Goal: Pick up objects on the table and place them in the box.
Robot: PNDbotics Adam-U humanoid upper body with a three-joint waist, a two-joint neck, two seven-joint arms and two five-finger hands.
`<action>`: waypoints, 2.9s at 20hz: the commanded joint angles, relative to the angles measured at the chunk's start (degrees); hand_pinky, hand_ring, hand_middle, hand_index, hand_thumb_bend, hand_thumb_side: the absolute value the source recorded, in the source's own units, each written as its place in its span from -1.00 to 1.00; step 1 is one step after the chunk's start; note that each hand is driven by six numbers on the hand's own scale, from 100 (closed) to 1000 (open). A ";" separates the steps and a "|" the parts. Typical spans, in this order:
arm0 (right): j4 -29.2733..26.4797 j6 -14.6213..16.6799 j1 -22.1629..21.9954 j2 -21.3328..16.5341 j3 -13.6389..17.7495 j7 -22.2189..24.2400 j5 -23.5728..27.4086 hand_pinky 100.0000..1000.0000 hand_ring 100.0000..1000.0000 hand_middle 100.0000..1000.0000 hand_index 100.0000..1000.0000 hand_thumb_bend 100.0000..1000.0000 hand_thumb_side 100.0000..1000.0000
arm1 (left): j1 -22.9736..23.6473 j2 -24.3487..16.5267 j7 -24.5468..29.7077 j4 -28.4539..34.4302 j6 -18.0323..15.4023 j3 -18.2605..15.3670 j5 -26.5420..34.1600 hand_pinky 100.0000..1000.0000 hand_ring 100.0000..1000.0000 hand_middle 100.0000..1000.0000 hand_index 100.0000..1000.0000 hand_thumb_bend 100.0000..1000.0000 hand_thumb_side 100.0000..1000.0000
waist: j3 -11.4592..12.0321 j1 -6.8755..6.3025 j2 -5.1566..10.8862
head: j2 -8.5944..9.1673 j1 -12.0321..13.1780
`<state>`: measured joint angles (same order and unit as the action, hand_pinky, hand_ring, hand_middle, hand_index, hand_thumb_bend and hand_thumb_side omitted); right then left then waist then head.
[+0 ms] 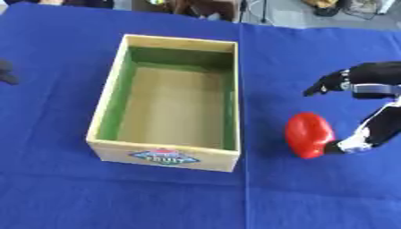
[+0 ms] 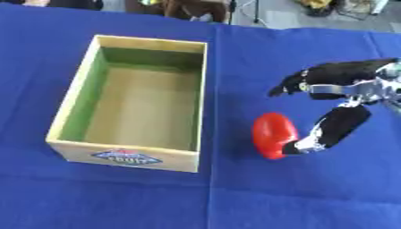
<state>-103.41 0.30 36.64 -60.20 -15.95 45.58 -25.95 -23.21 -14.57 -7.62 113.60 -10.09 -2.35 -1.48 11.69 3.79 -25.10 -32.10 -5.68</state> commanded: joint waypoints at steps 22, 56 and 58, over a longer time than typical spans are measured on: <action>5.80 1.49 2.09 2.05 -2.96 3.80 1.76 0.64 0.58 0.66 1.00 -0.08 0.10 | -0.85 -0.16 0.47 0.99 0.01 0.17 0.23 -0.15 -0.01 0.20 0.64 -1.00 0.82 | 0.75 0.58 0.56 | -0.18 0.93; 5.50 -7.04 3.05 3.18 -1.85 -16.71 5.32 -0.44 -0.19 -0.16 -0.13 -1.00 -1.00 | -0.81 0.03 0.66 0.99 0.19 0.15 0.16 -0.14 0.00 0.21 0.63 -1.00 0.80 | 0.89 0.51 0.72 | -1.17 1.61; 4.86 -8.08 3.30 3.08 -1.61 -17.36 5.69 -0.45 -0.19 -0.16 -0.15 -1.00 -1.00 | -0.84 0.01 0.68 0.99 0.18 0.15 0.15 -0.14 0.00 0.21 0.63 -1.00 0.80 | 0.86 0.51 0.82 | -1.20 1.64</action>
<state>-97.29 -7.04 38.99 -55.20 -18.76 28.82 -21.06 -23.29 -14.05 -7.12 113.60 -9.85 -2.31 -1.47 12.65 4.55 -25.76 -32.99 -4.13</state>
